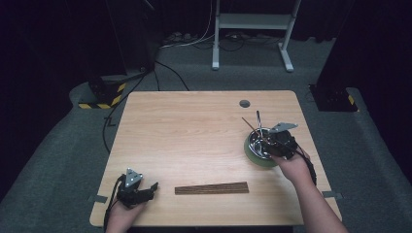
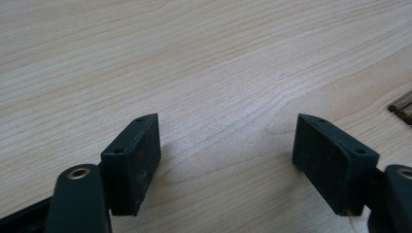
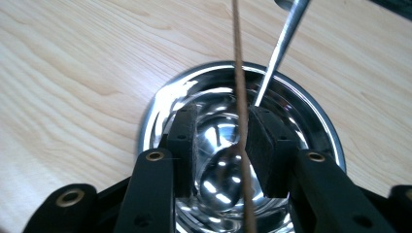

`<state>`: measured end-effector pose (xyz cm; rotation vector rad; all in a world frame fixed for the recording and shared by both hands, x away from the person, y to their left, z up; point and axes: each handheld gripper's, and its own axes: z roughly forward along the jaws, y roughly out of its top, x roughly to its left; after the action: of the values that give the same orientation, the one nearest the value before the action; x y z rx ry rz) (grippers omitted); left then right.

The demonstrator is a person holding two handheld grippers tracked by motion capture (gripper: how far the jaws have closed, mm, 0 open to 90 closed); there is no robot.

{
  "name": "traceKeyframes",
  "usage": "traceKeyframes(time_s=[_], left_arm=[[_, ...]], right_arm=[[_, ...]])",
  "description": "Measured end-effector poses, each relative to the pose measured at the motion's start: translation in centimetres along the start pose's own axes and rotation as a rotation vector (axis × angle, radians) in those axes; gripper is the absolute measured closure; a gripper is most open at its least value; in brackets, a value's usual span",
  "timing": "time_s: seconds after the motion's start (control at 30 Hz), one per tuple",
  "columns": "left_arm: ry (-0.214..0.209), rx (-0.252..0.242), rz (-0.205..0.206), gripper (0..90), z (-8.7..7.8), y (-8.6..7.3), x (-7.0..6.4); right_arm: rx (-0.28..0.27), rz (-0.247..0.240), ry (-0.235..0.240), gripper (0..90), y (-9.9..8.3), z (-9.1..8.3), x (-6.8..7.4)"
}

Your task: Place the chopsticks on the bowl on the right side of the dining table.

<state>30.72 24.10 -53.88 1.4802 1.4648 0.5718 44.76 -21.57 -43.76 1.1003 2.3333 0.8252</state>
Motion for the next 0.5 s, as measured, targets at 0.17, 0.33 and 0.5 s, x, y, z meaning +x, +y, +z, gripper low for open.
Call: traceKeyframes(time_s=[0.17,0.33,0.5], left_arm=[[-0.002,0.0,0.0,25.7,0.0,0.0,0.0],[-0.004,0.004,0.007,25.7,0.0,0.0,0.0],[-0.008,0.008,0.013,25.7,-0.1,0.0,0.0]], right_arm=[[-0.035,-0.002,0.029,61.7,0.0,-0.8,1.3],[-0.066,-0.037,0.071,58.8,0.1,-1.6,4.1],[-0.086,-0.066,0.105,58.0,0.0,-1.7,6.2]])
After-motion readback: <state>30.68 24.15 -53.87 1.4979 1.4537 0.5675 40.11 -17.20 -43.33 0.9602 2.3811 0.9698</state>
